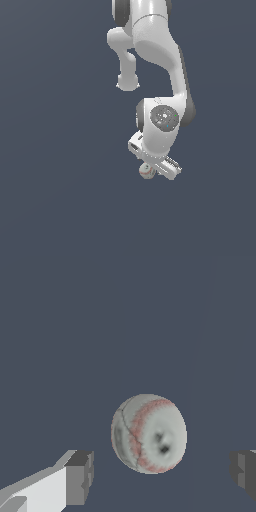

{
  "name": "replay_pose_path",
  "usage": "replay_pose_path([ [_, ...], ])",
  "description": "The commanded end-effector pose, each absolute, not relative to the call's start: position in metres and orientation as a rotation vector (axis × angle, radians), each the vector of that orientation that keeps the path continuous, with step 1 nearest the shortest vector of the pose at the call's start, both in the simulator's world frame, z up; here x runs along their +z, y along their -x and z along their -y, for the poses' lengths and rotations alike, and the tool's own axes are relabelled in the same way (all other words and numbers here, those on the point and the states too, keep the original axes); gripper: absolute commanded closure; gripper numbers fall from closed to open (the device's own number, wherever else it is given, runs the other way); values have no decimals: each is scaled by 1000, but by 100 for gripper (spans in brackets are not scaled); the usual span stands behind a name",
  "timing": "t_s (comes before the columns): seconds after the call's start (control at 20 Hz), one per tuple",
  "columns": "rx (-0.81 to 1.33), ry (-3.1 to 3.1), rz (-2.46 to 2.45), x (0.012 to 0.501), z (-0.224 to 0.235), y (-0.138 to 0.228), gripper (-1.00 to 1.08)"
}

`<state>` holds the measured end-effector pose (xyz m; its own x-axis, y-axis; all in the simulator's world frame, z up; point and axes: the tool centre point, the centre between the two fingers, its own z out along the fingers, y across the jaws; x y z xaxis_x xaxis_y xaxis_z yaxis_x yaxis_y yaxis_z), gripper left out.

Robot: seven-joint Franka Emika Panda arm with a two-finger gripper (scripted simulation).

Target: Pick up the object and move it to a goal position.

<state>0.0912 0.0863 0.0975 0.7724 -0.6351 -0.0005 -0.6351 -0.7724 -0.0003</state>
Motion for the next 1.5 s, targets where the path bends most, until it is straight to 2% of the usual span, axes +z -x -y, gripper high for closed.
replay_pose_path([
  [0.0,1,2957,-1060,94,-86,-91,-92],
  [0.45,0,2955,-1066,53,-86,-90,-92],
  [0.8,0,2955,-1066,48,-86,-92,-92],
  [0.85,0,2955,-1066,48,-86,-92,108],
  [1.45,2,2956,-1066,48,-87,-91,108],
])
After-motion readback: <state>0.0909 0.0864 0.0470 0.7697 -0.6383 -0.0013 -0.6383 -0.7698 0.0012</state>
